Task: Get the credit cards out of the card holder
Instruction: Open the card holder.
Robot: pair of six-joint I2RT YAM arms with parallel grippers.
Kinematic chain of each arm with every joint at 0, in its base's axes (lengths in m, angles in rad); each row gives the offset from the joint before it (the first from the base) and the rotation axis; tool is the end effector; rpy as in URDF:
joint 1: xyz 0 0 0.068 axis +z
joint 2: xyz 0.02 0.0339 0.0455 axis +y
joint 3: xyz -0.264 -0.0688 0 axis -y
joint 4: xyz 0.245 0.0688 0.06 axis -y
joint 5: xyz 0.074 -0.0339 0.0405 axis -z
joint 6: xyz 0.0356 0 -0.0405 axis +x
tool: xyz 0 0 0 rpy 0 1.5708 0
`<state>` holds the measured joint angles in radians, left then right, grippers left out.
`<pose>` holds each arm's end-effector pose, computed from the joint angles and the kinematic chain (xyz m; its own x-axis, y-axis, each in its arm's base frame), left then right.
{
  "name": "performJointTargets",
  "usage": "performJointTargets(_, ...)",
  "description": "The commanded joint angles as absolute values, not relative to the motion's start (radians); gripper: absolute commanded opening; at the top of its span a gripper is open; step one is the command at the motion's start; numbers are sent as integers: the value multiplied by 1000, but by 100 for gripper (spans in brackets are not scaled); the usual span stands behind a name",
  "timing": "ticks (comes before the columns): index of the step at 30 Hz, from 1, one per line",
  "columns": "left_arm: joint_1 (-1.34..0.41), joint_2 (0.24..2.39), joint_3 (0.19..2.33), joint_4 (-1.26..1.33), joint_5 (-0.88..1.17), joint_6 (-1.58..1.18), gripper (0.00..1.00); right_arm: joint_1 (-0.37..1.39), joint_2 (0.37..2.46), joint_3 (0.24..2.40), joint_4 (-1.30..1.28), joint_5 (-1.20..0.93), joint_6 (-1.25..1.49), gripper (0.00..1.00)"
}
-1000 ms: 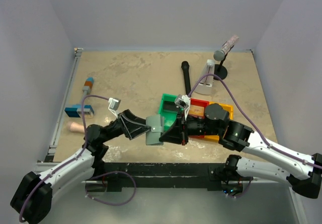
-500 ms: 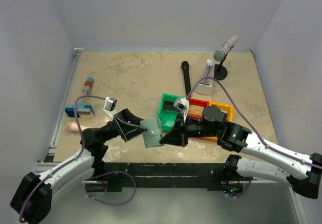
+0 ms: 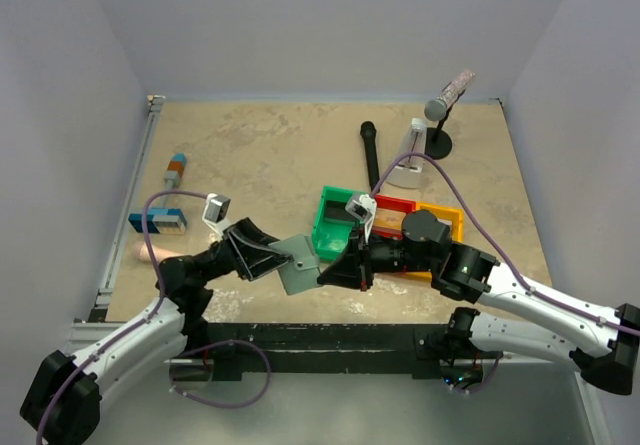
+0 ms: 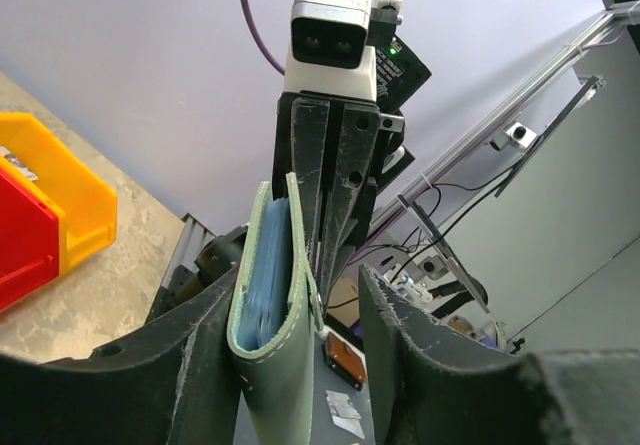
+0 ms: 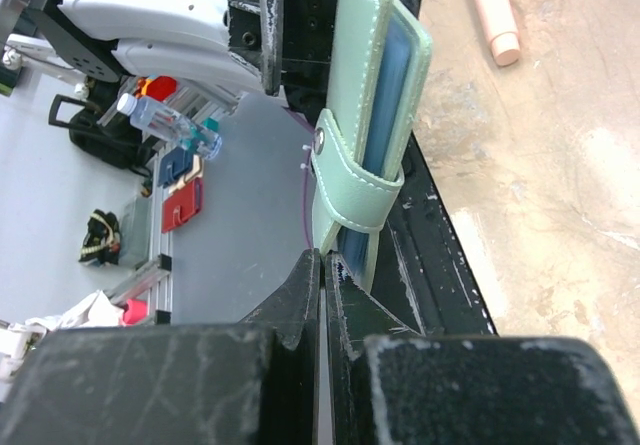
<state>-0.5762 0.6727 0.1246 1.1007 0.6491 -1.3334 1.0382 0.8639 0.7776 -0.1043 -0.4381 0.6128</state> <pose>0.1065 -0.0949 0.2553 -0.7377 -0.4441 -0.5086 0.6313 -0.1868 -0.7527 0.0896 0.1818 0.3328 -0.6490 -0.0754 -0.7570 -0.7559 0.1765 0.6305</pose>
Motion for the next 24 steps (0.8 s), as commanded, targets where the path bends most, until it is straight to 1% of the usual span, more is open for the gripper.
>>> performJointTargets(1,-578,641,176,1083,673,-1309,48,1026,862,772,-66,-405,611,0)
performJointTargets(3,-578,629,186,1049,676,-1295,45,1026,864,772,-71,-397,611,0)
performJointTargets(7,-578,601,204,980,681,-1266,33,1026,871,782,-86,-390,606,0)
performJointTargets(9,-578,589,215,941,681,-1250,31,1026,873,790,-100,-387,598,0)
performJointTargets(12,-578,571,227,894,677,-1229,33,1026,877,795,-107,-387,594,0)
performJointTargets(15,-578,565,238,876,676,-1223,45,1026,877,788,-107,-380,595,0)
performJointTargets(18,-578,566,239,876,678,-1226,50,1026,876,781,-106,-376,597,0)
performJointTargets(21,-578,571,241,877,681,-1224,50,1026,874,776,-101,-374,598,0)
performJointTargets(24,-578,574,244,876,683,-1224,43,1026,874,775,-98,-371,600,0)
